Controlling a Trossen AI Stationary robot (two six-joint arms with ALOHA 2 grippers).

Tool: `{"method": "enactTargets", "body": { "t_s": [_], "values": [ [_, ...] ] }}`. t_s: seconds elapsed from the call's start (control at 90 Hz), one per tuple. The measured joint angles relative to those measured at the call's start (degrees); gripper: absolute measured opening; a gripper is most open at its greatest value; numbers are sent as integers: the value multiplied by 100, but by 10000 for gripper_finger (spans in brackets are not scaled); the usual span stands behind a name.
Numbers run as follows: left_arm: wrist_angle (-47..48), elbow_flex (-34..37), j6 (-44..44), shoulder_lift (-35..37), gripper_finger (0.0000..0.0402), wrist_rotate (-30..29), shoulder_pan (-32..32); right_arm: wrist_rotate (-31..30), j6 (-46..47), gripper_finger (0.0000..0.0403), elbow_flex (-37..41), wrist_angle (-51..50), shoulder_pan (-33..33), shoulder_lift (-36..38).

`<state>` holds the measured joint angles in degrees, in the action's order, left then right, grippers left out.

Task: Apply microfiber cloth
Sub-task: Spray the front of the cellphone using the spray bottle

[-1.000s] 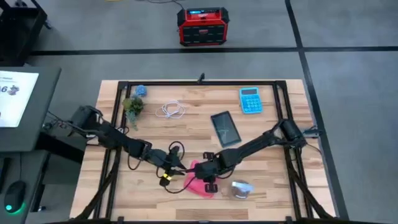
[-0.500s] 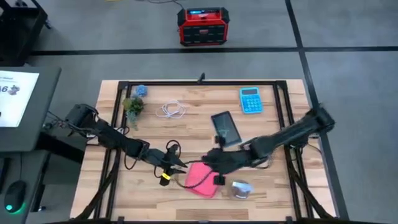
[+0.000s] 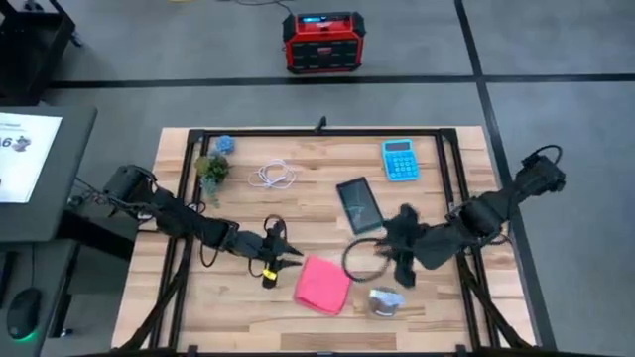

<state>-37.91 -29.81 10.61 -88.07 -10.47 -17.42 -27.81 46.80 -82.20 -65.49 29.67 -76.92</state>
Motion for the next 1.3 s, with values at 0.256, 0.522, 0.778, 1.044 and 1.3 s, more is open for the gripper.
{"method": "enactTargets", "body": {
  "t_s": [0.256, 0.522, 0.778, 1.044, 1.3],
  "values": [
    [795, -627, -55, -13, 95, 698, 1122, -911, 2201, 81, 1242, -2406, -894, 188],
    [1297, -666, -92, -15, 95, 760, 1780, 463, 283, 81, 3306, 755, -2229, 607],
    [1288, -666, -140, -15, 95, 767, 1980, 1886, -1949, 81, 3760, 2051, -3455, 611],
    [1290, -666, -233, -15, 95, 764, 2071, 1864, -2241, 49, 3744, 1985, -4489, 612],
    [1102, -668, -439, -15, 95, 767, 2080, 3368, -2643, 42, 3911, 2573, -5143, 681]
  ]
}}
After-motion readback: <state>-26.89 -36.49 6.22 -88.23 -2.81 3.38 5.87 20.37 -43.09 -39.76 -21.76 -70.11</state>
